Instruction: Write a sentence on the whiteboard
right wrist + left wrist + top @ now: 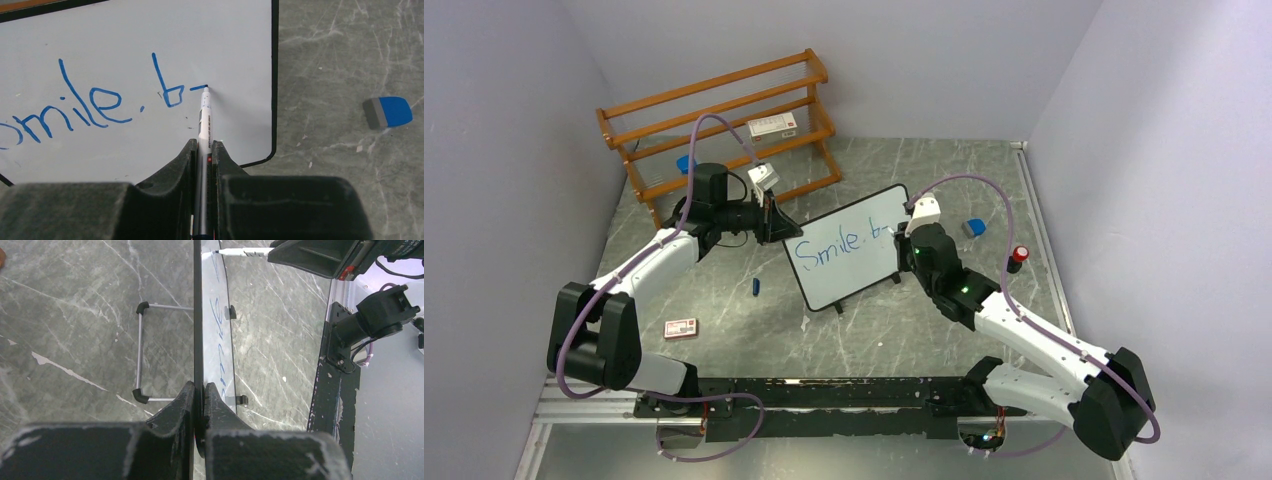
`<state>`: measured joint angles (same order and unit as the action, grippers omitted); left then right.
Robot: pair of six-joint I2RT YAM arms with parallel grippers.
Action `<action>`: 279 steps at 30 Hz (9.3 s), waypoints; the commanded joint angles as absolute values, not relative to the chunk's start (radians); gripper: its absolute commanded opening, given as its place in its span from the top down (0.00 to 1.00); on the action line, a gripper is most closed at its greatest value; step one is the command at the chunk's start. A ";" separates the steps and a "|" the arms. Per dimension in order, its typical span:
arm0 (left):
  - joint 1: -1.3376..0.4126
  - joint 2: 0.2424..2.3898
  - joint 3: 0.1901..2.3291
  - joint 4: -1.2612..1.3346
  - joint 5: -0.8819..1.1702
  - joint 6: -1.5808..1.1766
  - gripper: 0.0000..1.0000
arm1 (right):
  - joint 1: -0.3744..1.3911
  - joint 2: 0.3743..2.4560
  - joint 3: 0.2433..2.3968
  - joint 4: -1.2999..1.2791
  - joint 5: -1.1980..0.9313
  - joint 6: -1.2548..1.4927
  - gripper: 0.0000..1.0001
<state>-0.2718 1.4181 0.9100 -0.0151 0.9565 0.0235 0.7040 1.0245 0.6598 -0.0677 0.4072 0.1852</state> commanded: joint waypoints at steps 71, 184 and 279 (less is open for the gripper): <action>-0.268 1.446 0.927 -0.065 0.954 0.083 0.95 | 0.687 1.021 0.632 -0.107 0.401 0.198 1.00; -0.215 1.331 0.645 0.425 0.890 -0.207 0.95 | 1.413 1.243 0.626 0.072 0.909 0.312 1.00; -0.215 1.340 0.658 0.419 0.903 -0.220 0.95 | 1.260 1.280 0.663 0.046 0.811 0.287 1.00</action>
<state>-0.2241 1.3266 0.6472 0.4511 0.9131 -0.2760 1.2800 1.2865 0.6666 -0.0196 0.7750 0.3008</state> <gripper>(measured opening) 0.089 0.139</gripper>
